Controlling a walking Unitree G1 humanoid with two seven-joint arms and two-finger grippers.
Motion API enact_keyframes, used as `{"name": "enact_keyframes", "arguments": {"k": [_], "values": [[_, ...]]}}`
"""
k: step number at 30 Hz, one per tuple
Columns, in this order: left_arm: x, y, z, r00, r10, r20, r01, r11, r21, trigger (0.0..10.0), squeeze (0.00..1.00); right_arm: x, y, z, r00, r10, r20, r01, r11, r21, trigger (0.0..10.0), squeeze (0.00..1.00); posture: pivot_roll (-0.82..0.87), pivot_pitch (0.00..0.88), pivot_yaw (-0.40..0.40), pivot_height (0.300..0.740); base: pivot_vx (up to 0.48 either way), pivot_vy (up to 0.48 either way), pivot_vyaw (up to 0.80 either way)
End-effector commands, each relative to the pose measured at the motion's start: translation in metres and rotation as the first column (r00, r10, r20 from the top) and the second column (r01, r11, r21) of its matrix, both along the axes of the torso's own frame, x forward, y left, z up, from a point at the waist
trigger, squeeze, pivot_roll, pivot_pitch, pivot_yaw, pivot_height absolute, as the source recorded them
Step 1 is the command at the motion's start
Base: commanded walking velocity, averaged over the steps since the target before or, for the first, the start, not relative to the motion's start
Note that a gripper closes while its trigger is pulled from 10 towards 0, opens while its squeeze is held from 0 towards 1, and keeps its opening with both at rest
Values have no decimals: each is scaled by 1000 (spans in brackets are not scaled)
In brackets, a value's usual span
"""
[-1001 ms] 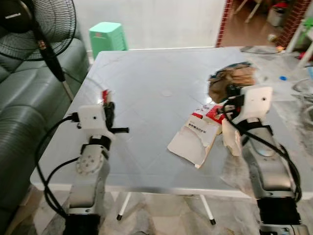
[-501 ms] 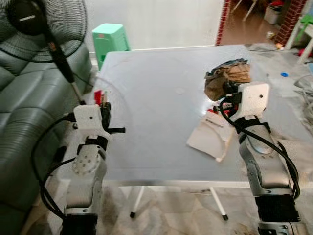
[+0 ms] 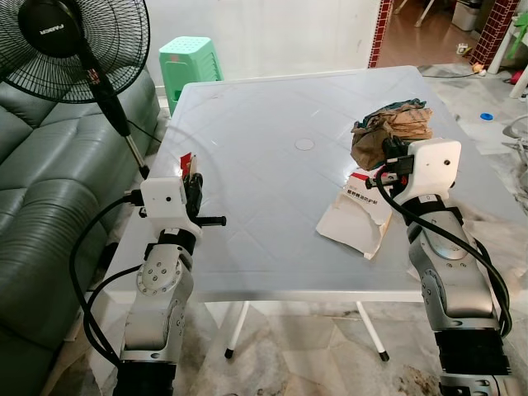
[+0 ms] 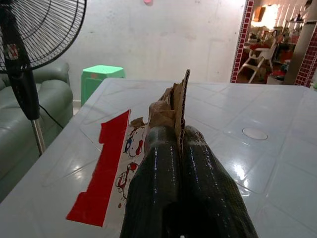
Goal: Picking trash to rubbish bin
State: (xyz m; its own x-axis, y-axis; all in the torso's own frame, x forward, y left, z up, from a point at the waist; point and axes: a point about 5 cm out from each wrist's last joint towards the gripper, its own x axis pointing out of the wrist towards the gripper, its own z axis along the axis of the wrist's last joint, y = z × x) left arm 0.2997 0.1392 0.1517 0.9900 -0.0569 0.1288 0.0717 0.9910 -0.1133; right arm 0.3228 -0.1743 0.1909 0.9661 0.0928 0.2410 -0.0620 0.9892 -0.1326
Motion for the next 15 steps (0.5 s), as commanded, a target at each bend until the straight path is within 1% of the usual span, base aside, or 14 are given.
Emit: {"name": "enact_keyframes", "arguments": {"k": [1, 7, 15], "values": [[-1, 1, 5, 1000, -6, 15, 6, 1000, 3, 1255, 0, 0, 2, 5, 1000, 2, 13, -2, 1000, -4, 0, 0, -34, 56, 64, 740, -251, 0, 0], [0, 1, 4, 1000, -6, 11, 6, 1000, 7, 1020, 0, 0, 1, 4, 1000, 2, 11, -2, 1000, -7, 0, 0, -35, 55, 61, 740, -251, 0, 0], [0, 1, 3, 1000, -3, 7, 3, 1000, 8, 1020, 0, 1, 1, 3, 1000, 1, 8, -1, 1000, -8, 0, 0, -34, 53, 59, 740, -272, 0, 0]]}}
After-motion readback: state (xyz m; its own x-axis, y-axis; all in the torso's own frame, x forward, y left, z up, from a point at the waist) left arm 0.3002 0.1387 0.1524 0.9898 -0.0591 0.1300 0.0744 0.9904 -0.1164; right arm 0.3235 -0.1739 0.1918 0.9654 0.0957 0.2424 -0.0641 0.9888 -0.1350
